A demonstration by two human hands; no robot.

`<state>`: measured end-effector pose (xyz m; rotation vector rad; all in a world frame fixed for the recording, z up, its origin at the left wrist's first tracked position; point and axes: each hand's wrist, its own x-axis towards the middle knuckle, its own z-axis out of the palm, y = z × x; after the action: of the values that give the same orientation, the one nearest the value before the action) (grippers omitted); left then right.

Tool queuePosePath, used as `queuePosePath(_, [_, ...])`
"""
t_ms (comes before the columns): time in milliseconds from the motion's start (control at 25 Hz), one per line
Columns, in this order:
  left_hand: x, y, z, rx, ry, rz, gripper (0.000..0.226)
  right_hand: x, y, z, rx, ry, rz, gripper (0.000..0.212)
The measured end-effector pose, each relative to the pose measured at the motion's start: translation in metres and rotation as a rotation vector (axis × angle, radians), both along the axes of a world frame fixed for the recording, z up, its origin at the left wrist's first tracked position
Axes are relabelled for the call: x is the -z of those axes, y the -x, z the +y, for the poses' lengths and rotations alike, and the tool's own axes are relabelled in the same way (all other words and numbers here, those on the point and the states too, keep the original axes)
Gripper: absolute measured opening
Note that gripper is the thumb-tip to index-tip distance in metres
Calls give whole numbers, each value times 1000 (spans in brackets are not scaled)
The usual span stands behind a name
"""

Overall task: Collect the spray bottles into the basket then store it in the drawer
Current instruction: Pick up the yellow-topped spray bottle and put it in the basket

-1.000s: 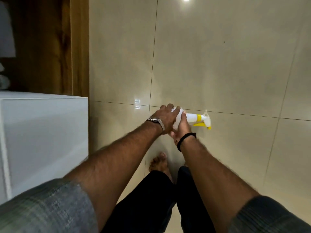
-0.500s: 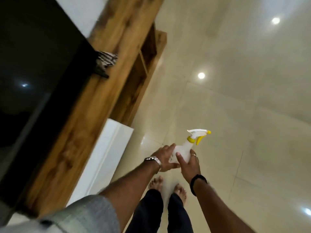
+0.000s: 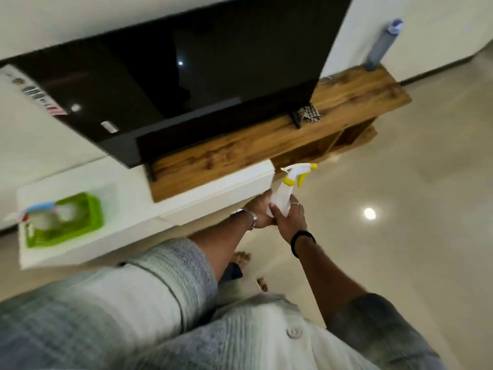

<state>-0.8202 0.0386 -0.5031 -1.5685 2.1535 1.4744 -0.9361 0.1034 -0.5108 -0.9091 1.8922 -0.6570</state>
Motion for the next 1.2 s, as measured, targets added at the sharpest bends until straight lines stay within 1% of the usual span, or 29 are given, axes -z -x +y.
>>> queuePosePath(80, [-4,-43,20,-132,-7,8,96,-4,-34,4,-149,-6,-25,71])
queuePosePath(240, [-10,-123,55,-337,-2,-17,101,-11,-108,12,-332,-10,-20,71])
queuePosePath(400, [-16,-201,87,-511,7,34,87,-16,-182,20,-498,14,-26,64])
queuePosePath(520, [-22,-271,108,-671,12,65,87,-21,-252,23,-634,14,-19,66])
queuePosePath(640, [-27,-342,129,-718,81,24,84,-21,-329,29,-712,20,3,68])
queuePosePath(760, [-27,-426,150,-783,84,-7,78,-23,-415,43,-750,25,-32,68])
queuePosePath(840, [-25,-476,161,-808,87,-17,84,-24,-466,53,-783,25,-33,71])
queuePosePath(920, [-25,-519,173,-852,86,-14,93,-26,-508,62,-805,2,-11,76])
queuePosePath(960, [-25,-535,178,-865,82,-17,96,-27,-524,65,-815,-1,-12,76])
queuePosePath(1080, [-22,-573,187,-873,69,-25,94,-29,-562,73,-849,30,-14,68])
queuePosePath(1200, [-16,-596,190,-911,56,1,97,-25,-587,72,-867,24,18,71])
